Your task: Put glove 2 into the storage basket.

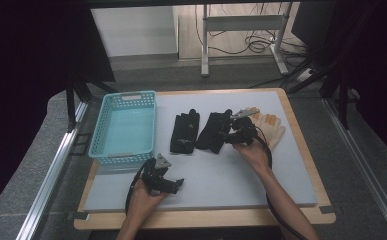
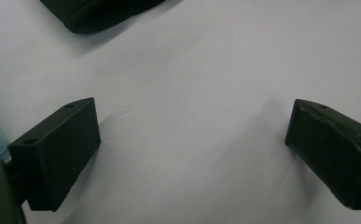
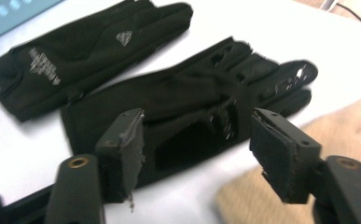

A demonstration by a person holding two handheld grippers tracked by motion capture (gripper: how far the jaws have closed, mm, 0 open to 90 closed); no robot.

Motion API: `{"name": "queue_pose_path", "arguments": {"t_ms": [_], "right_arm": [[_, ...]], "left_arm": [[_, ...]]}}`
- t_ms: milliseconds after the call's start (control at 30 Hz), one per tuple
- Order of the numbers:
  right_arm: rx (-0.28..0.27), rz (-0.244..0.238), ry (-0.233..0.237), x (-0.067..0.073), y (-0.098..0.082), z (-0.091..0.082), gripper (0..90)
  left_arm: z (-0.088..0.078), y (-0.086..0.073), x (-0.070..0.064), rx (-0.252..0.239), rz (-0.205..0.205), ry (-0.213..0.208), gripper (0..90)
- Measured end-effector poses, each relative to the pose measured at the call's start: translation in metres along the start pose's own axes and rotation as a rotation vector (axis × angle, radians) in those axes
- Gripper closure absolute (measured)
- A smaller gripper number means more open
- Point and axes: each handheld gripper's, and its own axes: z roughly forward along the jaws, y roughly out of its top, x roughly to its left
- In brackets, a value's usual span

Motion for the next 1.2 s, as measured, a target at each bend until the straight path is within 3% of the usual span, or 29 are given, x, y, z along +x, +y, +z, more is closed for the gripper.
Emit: {"name": "queue_pose_path", "arguments": {"t_ms": [167,300,400,467,500,567,633,733,867,900,933,1067,1200], "right_arm": [[-0.001,0.012,-0.002,-0.003,0.012,0.013,38.6],[0.029,0.028,-0.02,-0.004,0.017,0.028,32.9],[0.055,0.094,-0.015,-0.008,0.016,0.044,25.4],[0.069,0.103,-0.018,-0.009,0.016,0.047,25.1],[0.101,0.089,-0.048,-0.009,0.014,0.054,25.1],[0.111,0.085,-0.059,-0.009,0.013,0.057,25.4],[0.127,0.091,-0.05,-0.011,0.012,0.061,26.1],[0.136,0.084,-0.04,-0.011,0.01,0.062,34.9],[0.121,0.074,0.001,-0.009,0.008,0.062,58.0],[0.121,0.074,0.001,-0.009,0.008,0.062,58.0],[0.118,0.082,0.021,-0.01,0.007,0.061,72.1],[0.106,0.095,0.055,-0.012,0.005,0.061,80.0],[0.096,0.057,0.039,-0.009,0.006,0.059,81.5]], "left_arm": [[0.0,0.0,0.0,-0.002,-0.002,0.0,3.5],[0.0,0.0,0.0,-0.001,0.0,0.0,3.4],[0.0,0.0,0.0,-0.002,-0.002,-0.001,3.4],[0.0,0.0,0.0,-0.002,-0.002,-0.001,3.5],[0.0,0.0,0.0,-0.001,-0.001,0.0,3.5],[0.0,0.0,0.0,-0.003,-0.003,-0.001,3.4],[0.0,0.0,0.0,-0.003,-0.003,-0.001,3.4],[0.0,0.0,0.0,-0.003,-0.003,-0.001,3.4],[0.0,0.0,-0.001,-0.005,-0.008,0.0,3.4],[0.0,0.0,-0.001,-0.004,-0.007,0.0,3.4],[0.0,0.0,-0.001,-0.004,-0.007,0.0,3.5],[0.0,0.0,0.0,-0.004,-0.005,0.0,3.4],[0.0,0.0,-0.001,-0.004,-0.007,0.0,3.5]]}}
